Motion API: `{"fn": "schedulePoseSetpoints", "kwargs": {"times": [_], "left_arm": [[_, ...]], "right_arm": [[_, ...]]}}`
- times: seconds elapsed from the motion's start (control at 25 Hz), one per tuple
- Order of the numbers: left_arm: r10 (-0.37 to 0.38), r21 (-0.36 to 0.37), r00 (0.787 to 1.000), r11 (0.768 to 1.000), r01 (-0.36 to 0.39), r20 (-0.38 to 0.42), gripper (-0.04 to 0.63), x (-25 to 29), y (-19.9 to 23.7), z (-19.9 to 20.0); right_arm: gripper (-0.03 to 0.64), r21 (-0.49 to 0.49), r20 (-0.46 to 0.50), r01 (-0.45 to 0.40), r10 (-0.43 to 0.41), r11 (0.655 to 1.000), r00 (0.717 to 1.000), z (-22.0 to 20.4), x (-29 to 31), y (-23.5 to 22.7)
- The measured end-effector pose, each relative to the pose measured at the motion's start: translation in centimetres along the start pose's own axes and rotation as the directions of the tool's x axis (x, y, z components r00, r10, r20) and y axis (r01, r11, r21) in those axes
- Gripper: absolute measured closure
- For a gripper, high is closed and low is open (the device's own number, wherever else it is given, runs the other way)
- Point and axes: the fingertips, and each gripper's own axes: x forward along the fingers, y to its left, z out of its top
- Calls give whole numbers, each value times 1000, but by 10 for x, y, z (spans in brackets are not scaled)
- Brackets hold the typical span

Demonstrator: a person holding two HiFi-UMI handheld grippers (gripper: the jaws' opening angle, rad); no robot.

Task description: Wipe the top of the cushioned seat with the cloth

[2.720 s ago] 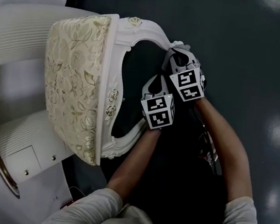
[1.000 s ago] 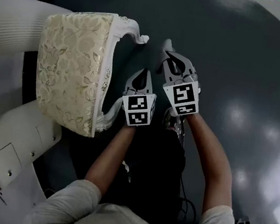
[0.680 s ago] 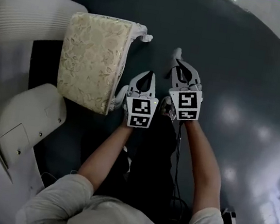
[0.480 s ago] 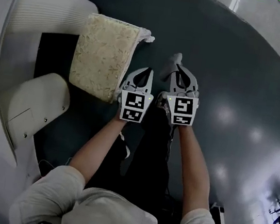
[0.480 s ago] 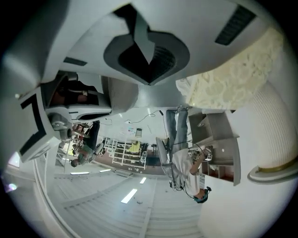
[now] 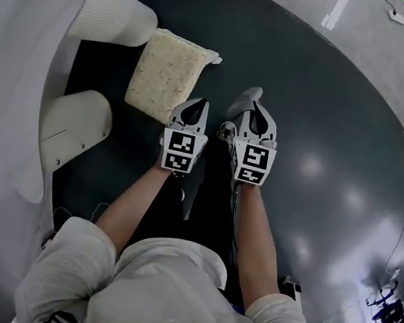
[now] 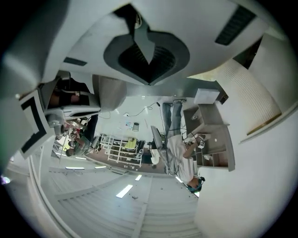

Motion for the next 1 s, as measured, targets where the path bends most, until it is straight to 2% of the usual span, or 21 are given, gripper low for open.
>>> {"fn": "schedulePoseSetpoints", "kwargs": {"times": [0.24,0.36,0.44,0.72,0.84,1.0], "left_arm": [[92,-77,992,993,-86,82,581,-77,19,30],[140,-99,981,987,-128,131,583,-128,29,39],[167,-107,971,983,-151,170,583,-171,31,44],[245,-176,923,964,-199,297,581,-329,45,24],[275,-205,903,955,-215,330,581,-374,36,29],[350,-256,852,930,-265,390,581,-418,25,36]], "right_arm": [[603,-98,33,-81,84,992,996,43,-38,53],[603,-154,77,-157,171,975,982,74,-67,101],[603,-216,96,-214,239,953,966,93,-101,138],[603,-416,80,-317,381,852,921,120,-216,266],[603,-463,91,-321,404,826,910,137,-256,283],[603,-483,136,-311,421,819,897,154,-294,291]]}}
